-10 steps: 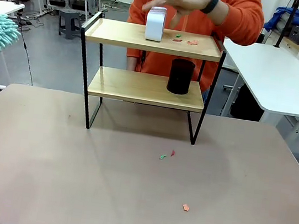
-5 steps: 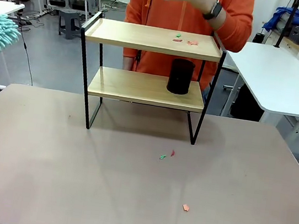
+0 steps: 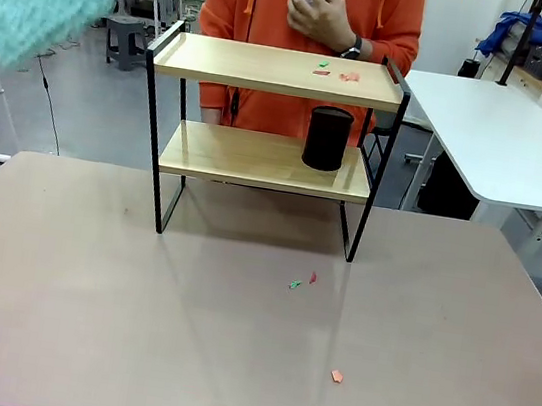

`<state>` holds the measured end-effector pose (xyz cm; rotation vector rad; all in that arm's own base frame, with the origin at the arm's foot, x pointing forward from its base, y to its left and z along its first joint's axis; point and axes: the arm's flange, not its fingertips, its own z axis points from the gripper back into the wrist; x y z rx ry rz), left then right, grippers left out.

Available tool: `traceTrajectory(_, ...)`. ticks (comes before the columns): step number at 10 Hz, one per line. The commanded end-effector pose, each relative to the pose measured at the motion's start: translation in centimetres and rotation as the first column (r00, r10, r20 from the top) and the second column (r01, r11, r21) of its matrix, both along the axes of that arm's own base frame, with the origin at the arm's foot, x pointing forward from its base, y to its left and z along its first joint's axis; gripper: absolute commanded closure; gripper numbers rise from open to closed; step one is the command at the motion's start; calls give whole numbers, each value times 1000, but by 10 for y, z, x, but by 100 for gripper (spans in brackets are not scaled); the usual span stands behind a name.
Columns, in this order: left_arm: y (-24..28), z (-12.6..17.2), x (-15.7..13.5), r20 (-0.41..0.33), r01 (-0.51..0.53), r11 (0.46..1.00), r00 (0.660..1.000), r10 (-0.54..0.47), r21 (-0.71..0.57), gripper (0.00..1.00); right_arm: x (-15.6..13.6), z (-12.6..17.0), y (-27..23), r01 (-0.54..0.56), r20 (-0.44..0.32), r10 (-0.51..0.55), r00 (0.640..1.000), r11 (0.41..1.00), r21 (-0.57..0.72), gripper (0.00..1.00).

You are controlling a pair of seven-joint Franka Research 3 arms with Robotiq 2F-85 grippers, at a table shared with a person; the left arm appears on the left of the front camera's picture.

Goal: Clean the shelf.
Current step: Clean the remaining tier of the Shelf with the Duster once objects are removed.

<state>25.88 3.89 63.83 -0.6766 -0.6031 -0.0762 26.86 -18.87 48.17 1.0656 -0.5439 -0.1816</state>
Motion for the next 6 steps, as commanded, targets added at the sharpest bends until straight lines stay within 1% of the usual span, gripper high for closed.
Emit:
traceTrajectory(1,-27,44,41,53,-125,990,991,122,59,88,2,1,0,-2,33,2,999,1000,4,0)
traceTrajectory(2,-56,60,41,45,-31,998,999,28,58,88,2,1,0,-2,33,2,999,1000,4,0)
traceTrajectory(3,-86,71,42,28,35,996,999,-38,82,88,2,1,0,-2,33,2,999,1000,4,0)
traceTrajectory(4,-119,75,46,25,84,989,996,-88,122,88,2,1,0,-2,33,2,999,1000,4,0)
traceTrajectory(5,-145,72,53,-7,118,983,993,-119,139,88,2,1,0,-2,33,2,999,1000,4,0)
traceTrajectory(6,-108,75,41,52,52,995,997,-56,88,88,2,1,0,-2,33,2,999,1000,4,0)
